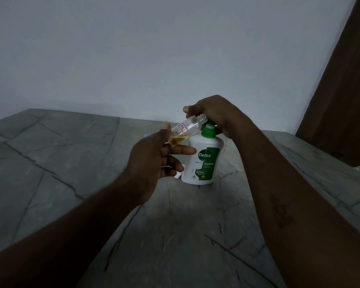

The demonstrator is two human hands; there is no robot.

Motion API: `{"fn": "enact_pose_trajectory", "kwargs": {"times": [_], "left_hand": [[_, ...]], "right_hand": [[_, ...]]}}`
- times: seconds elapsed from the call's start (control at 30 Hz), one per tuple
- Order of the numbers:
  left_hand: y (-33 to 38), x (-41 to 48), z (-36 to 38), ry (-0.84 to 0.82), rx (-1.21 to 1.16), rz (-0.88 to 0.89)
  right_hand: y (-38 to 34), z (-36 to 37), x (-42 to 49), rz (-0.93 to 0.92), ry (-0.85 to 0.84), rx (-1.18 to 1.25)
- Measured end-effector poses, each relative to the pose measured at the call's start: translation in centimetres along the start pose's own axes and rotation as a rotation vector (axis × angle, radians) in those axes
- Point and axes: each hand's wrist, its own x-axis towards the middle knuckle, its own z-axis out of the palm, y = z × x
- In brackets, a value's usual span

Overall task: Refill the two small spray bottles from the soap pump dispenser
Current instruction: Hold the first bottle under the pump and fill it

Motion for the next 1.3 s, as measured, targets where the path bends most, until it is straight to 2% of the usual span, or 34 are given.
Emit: {"fn": "enact_pose_trajectory", "kwargs": {"times": [0.27,0.7,0.93,1.13,1.3], "left_hand": [[0.4,0.2,0.0,0.013,-0.016,0.021],[0.3,-0.1,0.2,0.008,-0.002,0.066],[0.2,0.0,0.2,0.029,-0.009,0.109],[0.1,0.1,0.2,0.039,-0.012,0.107],[-0.1,0.2,0.1,0.036,-0.025,0.102]], "right_hand": [[0.3,0.2,0.1,0.012,-0.018,0.031],[-0.5,-0.4,-0.2,-0.135,0.06,0.038],[0.2,0.0,0.1,0.017,-0.018,0.146],[0.7,0.1,0.0,0.028,-0.09,0.239],[0.8,0.2,0.3,-0.004,-0.068,0.151]]}}
